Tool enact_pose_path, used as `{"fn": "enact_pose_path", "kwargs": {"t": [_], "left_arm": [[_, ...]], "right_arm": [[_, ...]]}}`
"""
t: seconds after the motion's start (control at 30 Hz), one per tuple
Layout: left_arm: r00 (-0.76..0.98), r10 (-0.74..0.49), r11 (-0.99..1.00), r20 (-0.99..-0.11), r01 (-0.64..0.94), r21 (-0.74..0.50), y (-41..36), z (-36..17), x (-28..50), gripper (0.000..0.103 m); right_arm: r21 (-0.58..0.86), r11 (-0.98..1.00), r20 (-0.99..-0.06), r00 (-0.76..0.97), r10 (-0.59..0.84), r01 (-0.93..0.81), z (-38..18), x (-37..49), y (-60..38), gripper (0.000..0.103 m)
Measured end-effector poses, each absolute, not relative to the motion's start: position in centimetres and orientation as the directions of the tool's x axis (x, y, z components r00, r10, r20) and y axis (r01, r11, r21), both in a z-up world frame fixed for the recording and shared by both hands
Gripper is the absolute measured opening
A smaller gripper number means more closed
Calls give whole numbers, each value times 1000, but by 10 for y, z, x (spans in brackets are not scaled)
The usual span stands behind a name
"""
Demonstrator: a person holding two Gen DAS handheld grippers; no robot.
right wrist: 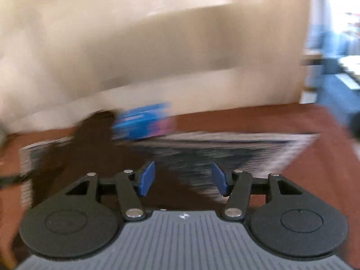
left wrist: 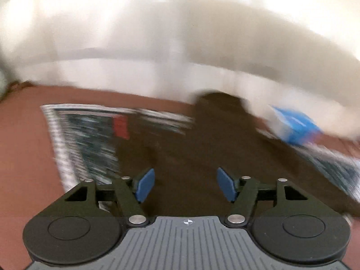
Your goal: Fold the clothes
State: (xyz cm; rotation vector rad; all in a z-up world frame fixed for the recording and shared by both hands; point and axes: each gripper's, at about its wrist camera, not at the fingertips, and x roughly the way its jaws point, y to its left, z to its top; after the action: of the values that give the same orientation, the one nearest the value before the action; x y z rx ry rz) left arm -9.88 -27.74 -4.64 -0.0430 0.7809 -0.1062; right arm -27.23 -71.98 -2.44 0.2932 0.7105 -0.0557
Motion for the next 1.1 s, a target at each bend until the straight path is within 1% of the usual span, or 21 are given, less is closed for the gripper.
{"fn": "enact_pose_path", "kwargs": {"t": [0.1, 0.17, 0.23, 0.3, 0.37, 0.47, 0.57, 0.63, 0.7, 0.77, 0.8, 0.83, 0.87, 0.9, 0.97, 1.0, 1.03, 1.07, 1.1], "left_arm": [[717, -31, 998, -696, -21, -66, -218, -59, -36, 78], [715, -56, 995, -697, -22, -101, -192, -71, 2, 78], [681, -111, 987, -724, -10, -161, -170, -88, 44, 78], [655, -130, 985, -745, -4, -175, -153, -104, 77, 77], [638, -136, 986, -758, 11, -169, -143, -113, 95, 76], [639, -179, 981, -748, 55, -188, -128, -114, 101, 77], [642, -196, 981, -741, 121, -155, -117, -114, 100, 77], [640, -219, 976, -736, 140, -168, -103, -115, 100, 77], [618, -252, 967, -745, 138, -212, -89, -116, 103, 77], [595, -285, 957, -751, 135, -256, -75, -117, 105, 77], [583, -302, 951, -754, 133, -278, -68, -117, 107, 77], [567, -329, 942, -755, 140, -305, -63, -115, 108, 77], [550, -355, 932, -756, 146, -332, -58, -113, 109, 77], [533, -382, 921, -755, 153, -359, -53, -111, 110, 77], [482, -491, 869, -725, 213, -447, -49, -104, 107, 78], [467, -555, 831, -689, 274, -484, -49, -99, 101, 78], [452, -610, 792, -651, 348, -501, -50, -94, 92, 82], [443, -634, 772, -634, 403, -491, -52, -91, 84, 86], [441, -634, 768, -635, 453, -453, -58, -88, 75, 87]], "right_arm": [[309, 951, -647, 736, 200, 13, -33, -238, -643, 61], [341, 940, -650, 715, 256, -26, -42, -214, -597, 61], [361, 931, -663, 689, 293, -48, -51, -182, -552, 61], [371, 926, -673, 668, 317, -65, -58, -151, -509, 61], [381, 919, -670, 654, 350, -102, -66, -118, -476, 61], [398, 906, -679, 618, 396, -143, -86, -55, -438, 62], [363, 914, -716, 575, 396, -179, -118, 12, -409, 63], [304, 938, -757, 554, 345, -168, -138, 48, -391, 63], [259, 953, -798, 520, 304, -159, -159, 77, -376, 61], [222, 961, -825, 494, 275, -165, -170, 84, -366, 60], [204, 962, -835, 481, 267, -180, -176, 86, -361, 54], [202, 959, -844, 463, 273, -197, -180, 86, -358, 40], [226, 952, -839, 456, 297, -206, -177, 82, -359, 7], [250, 944, -832, 452, 322, -214, -174, 77, -360, 5], [309, 923, -791, 476, 383, -228, -160, 65, -362, 5], [338, 911, -769, 488, 412, -236, -153, 59, -363, 5], [367, 898, -747, 498, 440, -244, -146, 54, -364, 5], [397, 886, -734, 496, 464, -241, -140, 52, -366, 5], [427, 872, -720, 494, 488, -239, -134, 50, -369, 5]]}}
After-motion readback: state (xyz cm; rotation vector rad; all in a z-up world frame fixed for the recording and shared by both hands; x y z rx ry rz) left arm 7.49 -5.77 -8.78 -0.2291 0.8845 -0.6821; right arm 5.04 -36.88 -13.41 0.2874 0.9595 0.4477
